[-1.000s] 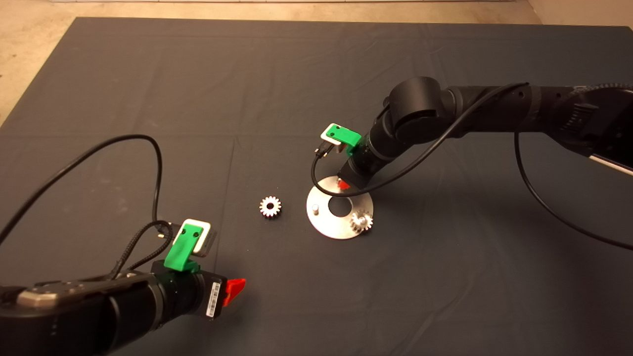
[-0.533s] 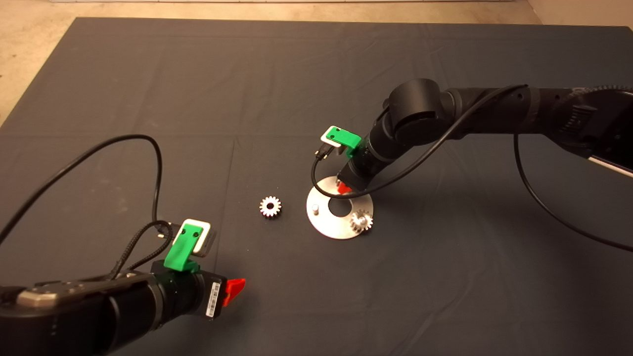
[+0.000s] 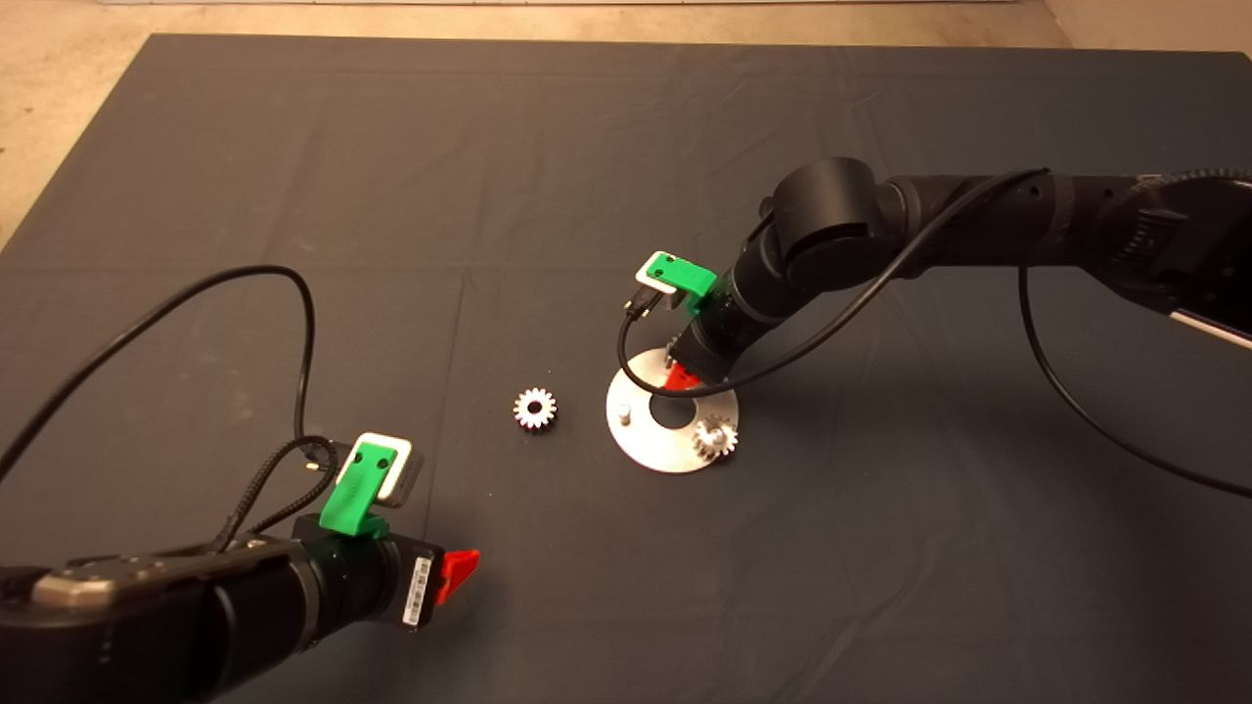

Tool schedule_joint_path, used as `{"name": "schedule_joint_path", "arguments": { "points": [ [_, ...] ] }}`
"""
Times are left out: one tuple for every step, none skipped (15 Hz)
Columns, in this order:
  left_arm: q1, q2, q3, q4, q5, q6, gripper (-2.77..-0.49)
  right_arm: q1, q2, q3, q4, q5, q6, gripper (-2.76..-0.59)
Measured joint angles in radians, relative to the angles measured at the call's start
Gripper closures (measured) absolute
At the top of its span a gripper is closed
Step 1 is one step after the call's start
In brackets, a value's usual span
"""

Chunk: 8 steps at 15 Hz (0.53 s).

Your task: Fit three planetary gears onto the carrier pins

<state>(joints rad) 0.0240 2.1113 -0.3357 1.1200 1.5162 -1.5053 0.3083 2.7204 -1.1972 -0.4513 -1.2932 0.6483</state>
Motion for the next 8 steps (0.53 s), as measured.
{"name": "schedule_joint_path", "arguments": {
  "points": [
    [0.000,0.000,0.000,0.000,0.001,0.000,-2.22,0.001,-0.024,0.022,0.000,0.013,0.007,-2.05],
    [0.000,0.000,0.000,0.000,0.002,0.000,-2.22,0.011,-0.044,0.037,0.001,0.020,0.016,-2.05],
    [0.000,0.000,0.000,0.000,0.002,0.000,-2.22,0.033,-0.059,0.041,0.001,0.027,0.030,-2.05],
    [0.000,0.001,0.000,0.000,0.002,0.000,-2.22,0.068,-0.077,0.050,0.000,0.042,0.043,-2.05],
    [0.000,0.003,0.000,0.000,0.003,0.000,-2.22,0.113,-0.110,0.078,0.000,0.057,0.062,-2.05],
    [-0.004,0.002,0.000,0.000,0.005,0.000,-2.22,0.152,-0.159,0.122,0.000,0.068,0.087,-2.05],
    [-0.015,0.001,0.000,0.000,0.005,0.000,-2.22,0.175,-0.217,0.178,0.000,0.066,0.110,-2.05],
    [-0.028,0.001,0.000,0.000,0.005,0.001,-2.22,0.179,-0.279,0.248,0.000,0.062,0.137,-2.05]
  ]
}}
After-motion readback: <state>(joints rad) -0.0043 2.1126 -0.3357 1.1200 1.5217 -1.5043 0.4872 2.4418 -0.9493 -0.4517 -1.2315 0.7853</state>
